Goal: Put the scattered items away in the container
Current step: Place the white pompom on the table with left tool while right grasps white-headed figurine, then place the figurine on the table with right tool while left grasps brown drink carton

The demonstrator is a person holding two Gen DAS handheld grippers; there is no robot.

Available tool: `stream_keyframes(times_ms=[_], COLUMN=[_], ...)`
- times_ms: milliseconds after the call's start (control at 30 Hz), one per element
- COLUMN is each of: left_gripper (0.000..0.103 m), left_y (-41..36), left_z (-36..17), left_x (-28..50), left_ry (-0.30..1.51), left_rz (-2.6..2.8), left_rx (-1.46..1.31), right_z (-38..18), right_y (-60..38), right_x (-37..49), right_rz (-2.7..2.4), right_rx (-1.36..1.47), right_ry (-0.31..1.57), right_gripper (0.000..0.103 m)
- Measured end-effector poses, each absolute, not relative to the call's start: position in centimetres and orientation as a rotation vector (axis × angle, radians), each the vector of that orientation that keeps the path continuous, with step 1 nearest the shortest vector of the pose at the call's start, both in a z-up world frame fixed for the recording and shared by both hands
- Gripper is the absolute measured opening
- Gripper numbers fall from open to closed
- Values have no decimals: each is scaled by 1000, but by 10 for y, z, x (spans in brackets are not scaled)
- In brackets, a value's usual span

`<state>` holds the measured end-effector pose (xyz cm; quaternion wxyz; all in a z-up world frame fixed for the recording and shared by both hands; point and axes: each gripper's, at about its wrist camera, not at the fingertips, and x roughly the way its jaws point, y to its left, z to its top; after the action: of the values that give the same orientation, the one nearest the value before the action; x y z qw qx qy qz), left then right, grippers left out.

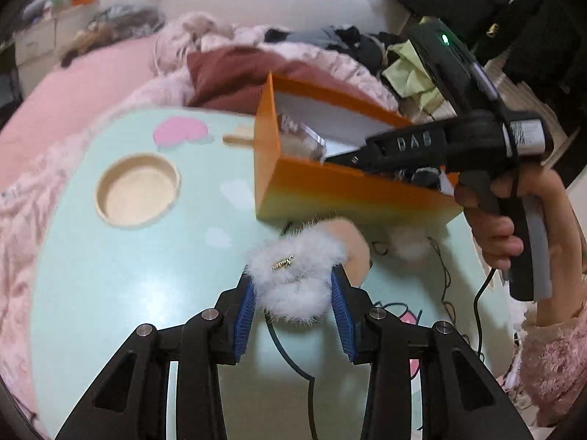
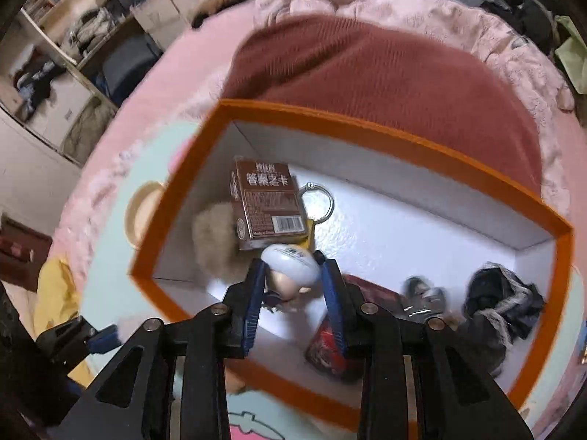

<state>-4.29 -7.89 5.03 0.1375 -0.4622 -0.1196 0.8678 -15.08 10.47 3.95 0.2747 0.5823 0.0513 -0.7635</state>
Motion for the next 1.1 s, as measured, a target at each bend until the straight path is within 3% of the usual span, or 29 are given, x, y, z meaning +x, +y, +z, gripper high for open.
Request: stream_keyframes(times_ms=[133, 267, 300, 500, 700, 867, 1100], left_gripper=[41, 69, 70, 70, 70, 62, 58], left_y=[-72, -72, -73, -87, -101, -78, -31], left_z=[39, 41, 41, 48, 91, 120, 93], left_x=[-43, -42, -40, -45, -69, -115, -176], left_ry=[-284, -277, -283, -335, -392, -370, -245], left_rz=[2516, 2520, 2523, 2505, 2457, 2364, 2388], left_rx=[-1359, -1344, -1338, -1332, -1196, -1247, -1556], right_z=[24, 26, 29, 79, 115, 82, 29], right_y=[97, 103, 106, 148, 170, 161, 163], right_x=[-152, -151, -150, -124, -66, -30, -12], right_rz=[-2001, -2069, -2094, -2228, -2169, -2113, -2114], right_rx=[1606, 1548, 1525, 1282, 1133, 1218, 1330], right_ry=[139, 102, 92, -37, -72, -53, -112], right_gripper=[35, 34, 34, 34, 35, 35, 35])
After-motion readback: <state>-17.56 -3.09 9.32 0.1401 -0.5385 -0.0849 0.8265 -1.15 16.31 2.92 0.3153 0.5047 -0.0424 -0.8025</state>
